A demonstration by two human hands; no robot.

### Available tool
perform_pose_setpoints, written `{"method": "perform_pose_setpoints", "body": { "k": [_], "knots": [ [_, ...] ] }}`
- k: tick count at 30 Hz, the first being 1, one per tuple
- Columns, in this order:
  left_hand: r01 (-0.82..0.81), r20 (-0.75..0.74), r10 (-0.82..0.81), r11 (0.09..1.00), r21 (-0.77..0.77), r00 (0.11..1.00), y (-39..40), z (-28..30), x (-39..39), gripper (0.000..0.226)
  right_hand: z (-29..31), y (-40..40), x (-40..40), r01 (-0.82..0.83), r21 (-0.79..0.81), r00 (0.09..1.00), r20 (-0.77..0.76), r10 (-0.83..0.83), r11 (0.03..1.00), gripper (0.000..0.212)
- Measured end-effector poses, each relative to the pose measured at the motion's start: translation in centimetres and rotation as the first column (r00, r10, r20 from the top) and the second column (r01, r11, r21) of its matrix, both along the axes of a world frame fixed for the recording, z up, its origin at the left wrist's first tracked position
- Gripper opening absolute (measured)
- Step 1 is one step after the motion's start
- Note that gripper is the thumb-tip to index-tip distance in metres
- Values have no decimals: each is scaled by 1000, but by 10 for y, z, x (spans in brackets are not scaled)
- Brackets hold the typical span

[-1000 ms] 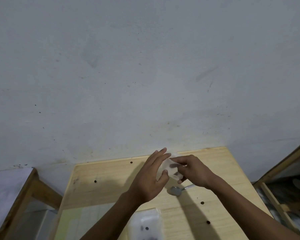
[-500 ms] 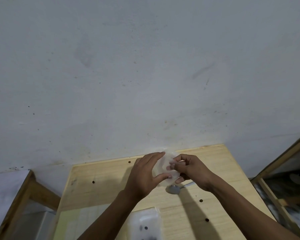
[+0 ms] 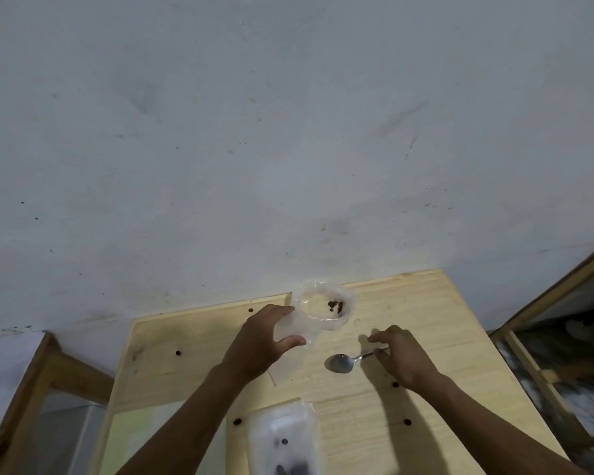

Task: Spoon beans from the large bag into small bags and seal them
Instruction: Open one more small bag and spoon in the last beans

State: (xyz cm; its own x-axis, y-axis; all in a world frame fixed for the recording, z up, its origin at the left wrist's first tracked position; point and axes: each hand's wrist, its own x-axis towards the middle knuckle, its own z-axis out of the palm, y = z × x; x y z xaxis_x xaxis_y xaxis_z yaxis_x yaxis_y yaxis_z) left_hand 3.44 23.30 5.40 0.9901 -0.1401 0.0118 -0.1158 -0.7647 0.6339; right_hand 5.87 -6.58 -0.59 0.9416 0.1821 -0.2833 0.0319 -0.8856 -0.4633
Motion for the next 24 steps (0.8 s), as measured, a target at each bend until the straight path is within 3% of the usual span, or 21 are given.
{"method": "perform_pose_setpoints", "body": {
  "k": [6, 10, 12, 14, 17, 19, 21, 24],
  "knots": [
    [83, -87, -76, 994, 74, 993, 0, -10, 16, 65, -18, 2, -4, -161, -318, 971, 116, 207, 934, 27],
    [120, -70, -113, 987, 110, 991, -2, -11, 27, 65, -22, 4, -2, -193, -372, 965, 96, 244, 908, 21],
    [139, -76, -129, 981, 137, 989, -2, -14, 34, 67, -19, 3, 0, -211, -364, 965, 73, 253, 907, 18],
    [153, -111, -136, 976, 157, 984, -2, -16, 40, 72, -11, 1, -1, -207, -250, 966, 102, 238, 946, 15],
    [155, -164, -127, 974, 166, 978, 0, -19, 49, 82, 4, -2, -4, -10, 112, 980, 199, -12, 994, 18],
    [192, -199, -156, 966, 176, 968, 0, -23, 53, 74, 14, -2, 2, 109, 236, 954, 247, -169, 966, 11],
    [235, -225, -192, 956, 178, 955, -3, -27, 55, 66, 23, 0, 15, 123, 195, 938, 296, -178, 973, 15],
    [293, -246, -244, 938, 186, 938, -9, -29, 58, 64, 32, 5, 32, 91, 1, 958, 273, -88, 996, 29]
  ]
}}
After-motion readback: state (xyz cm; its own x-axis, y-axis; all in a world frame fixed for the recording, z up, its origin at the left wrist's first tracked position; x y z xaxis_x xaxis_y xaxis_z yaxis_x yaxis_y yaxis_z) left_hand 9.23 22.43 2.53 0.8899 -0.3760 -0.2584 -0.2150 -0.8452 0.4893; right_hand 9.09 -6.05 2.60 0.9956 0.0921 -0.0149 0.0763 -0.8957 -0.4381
